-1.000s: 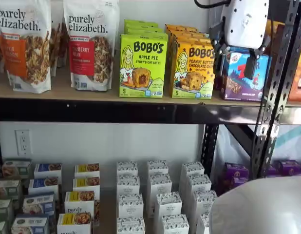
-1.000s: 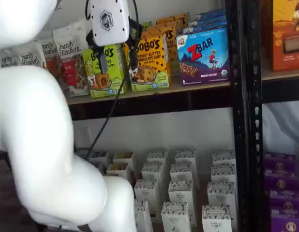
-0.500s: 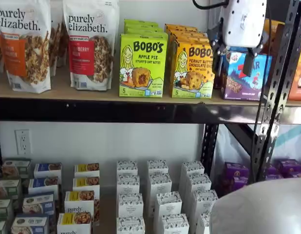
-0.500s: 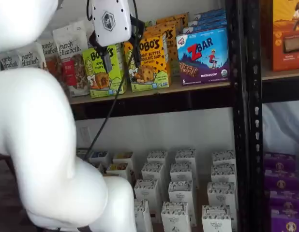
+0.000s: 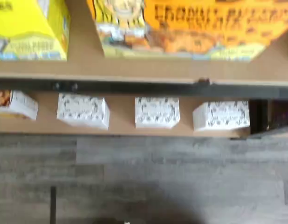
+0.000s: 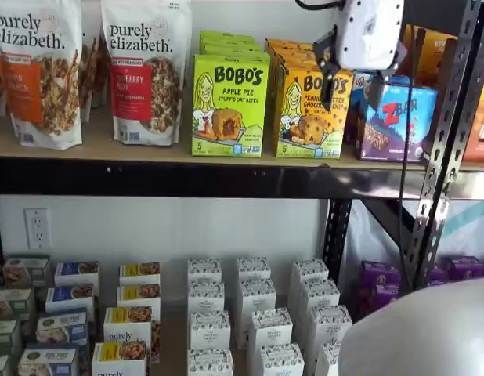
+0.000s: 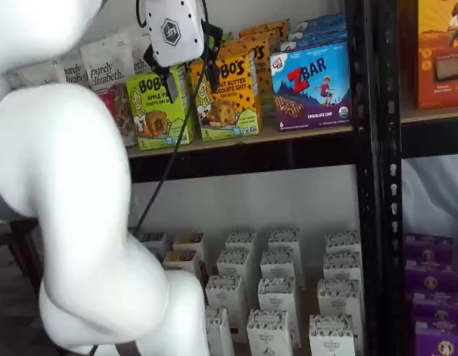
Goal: Pick up the orange box on the top shelf, the fifth box from the left
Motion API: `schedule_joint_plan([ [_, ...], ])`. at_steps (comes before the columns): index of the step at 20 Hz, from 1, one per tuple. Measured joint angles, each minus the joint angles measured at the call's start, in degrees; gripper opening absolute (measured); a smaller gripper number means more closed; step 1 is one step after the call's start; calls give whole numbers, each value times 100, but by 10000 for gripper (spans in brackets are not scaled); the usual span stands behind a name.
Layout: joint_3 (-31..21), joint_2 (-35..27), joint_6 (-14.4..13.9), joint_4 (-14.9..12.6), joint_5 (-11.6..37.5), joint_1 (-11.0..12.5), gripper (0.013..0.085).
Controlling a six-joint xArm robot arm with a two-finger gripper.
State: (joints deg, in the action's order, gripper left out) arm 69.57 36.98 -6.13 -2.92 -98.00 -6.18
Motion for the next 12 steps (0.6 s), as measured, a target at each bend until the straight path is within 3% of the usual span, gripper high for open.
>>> schedule_joint_plan([
  [5, 222, -443, -186, -61, 394, -164, 850],
  [12, 450, -857, -175, 22, 832, -124, 850],
])
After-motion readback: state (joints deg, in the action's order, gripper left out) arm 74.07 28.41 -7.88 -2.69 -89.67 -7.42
